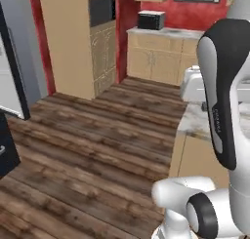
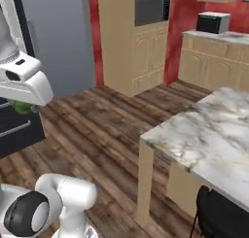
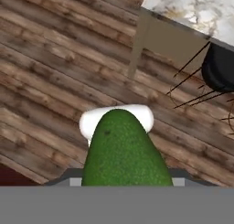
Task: Transport the steak and avocado to the fridge. Place the steak on the rack containing meat and place the avocado on the rack containing the vegetable, ensuring meats and vegetables are on different racks.
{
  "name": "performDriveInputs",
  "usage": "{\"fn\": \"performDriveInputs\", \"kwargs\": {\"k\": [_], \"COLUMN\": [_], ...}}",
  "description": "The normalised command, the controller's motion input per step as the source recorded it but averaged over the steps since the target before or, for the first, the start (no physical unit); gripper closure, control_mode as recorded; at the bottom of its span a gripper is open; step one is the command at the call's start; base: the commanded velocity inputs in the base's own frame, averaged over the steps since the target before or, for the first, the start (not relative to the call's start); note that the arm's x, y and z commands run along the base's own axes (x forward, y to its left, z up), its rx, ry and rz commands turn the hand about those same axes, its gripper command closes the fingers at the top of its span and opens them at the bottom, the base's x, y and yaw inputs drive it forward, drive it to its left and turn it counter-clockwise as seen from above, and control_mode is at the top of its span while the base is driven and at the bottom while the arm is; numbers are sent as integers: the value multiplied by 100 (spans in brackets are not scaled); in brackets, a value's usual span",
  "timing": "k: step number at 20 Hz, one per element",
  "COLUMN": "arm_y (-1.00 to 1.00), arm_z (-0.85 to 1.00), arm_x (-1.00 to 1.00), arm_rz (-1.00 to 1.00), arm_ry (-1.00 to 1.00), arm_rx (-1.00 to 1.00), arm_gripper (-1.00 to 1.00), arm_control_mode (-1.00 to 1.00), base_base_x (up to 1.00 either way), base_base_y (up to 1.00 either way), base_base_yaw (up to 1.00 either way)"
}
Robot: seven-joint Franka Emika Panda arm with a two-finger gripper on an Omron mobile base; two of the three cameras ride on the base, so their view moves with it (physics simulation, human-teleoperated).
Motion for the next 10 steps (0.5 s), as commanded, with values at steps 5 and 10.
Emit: {"fn": "performDriveInputs", "kwargs": {"k": [5, 10], "arm_y": [0, 0], "arm_z": [0, 0], "arm_x": [0, 0], "arm_rz": [0, 0], "arm_ry": [0, 0], "arm_rx": [0, 0], "arm_gripper": [100, 100], "arm_control_mode": [100, 100], "base_base_x": [9, 94], "base_base_y": [42, 5], "base_base_yaw": [91, 57]}}
